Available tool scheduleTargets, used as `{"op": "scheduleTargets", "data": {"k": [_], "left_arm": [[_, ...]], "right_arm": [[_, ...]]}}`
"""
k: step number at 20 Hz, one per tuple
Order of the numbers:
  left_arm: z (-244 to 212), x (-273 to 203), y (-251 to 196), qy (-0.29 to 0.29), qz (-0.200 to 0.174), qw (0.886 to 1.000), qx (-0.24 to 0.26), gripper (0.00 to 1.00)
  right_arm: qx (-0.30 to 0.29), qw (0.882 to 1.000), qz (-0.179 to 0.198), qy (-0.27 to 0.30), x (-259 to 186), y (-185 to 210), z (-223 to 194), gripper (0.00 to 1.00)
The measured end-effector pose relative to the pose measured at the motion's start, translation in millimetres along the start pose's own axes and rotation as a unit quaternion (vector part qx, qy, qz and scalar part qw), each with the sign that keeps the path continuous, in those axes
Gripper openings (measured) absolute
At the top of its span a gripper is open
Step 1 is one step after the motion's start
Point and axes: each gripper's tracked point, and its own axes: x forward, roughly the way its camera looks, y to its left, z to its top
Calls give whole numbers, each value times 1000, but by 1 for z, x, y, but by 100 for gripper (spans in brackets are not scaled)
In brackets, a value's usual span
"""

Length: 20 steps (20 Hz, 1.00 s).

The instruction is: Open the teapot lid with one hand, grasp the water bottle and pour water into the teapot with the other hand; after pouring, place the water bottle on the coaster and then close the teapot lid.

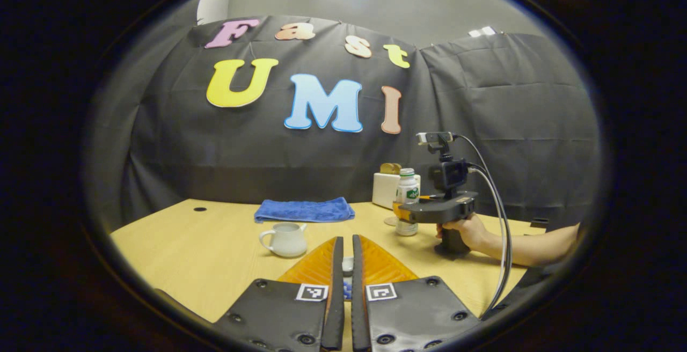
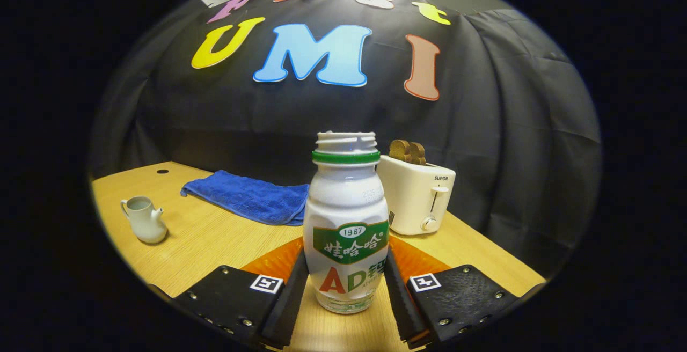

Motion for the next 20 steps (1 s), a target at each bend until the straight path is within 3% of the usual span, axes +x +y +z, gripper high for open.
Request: {"op": "scheduleTargets", "data": {"k": [2, 3, 8, 11, 12, 13, 20], "left_arm": [[-3, -5, 1, 1, 1, 1000, 1, 12], [-4, -8, 0, 3, -1, 1000, -2, 16], [-2, -26, -4, -3, -5, 1000, -7, 16], [-2, -34, -8, -8, -2, 1000, -5, 16], [-1, -36, -13, -11, -8, 1000, -5, 12], [2, -37, -14, -16, -8, 1000, -5, 16], [-12, -61, -19, -12, 0, 1000, -12, 16]], "right_arm": [[-26, 1000, 8, -7, -4, 13, 7, 71], [-32, 999, 14, -4, -4, 18, 7, 71], [-108, 994, 28, -2, -5, 43, 17, 71], [-177, 983, 43, -2, -4, 59, 25, 71], [-198, 979, 47, 0, -3, 64, 27, 71], [-218, 975, 51, 0, -3, 69, 30, 71], [-337, 939, 68, -9, -1, 110, 32, 71]]}}
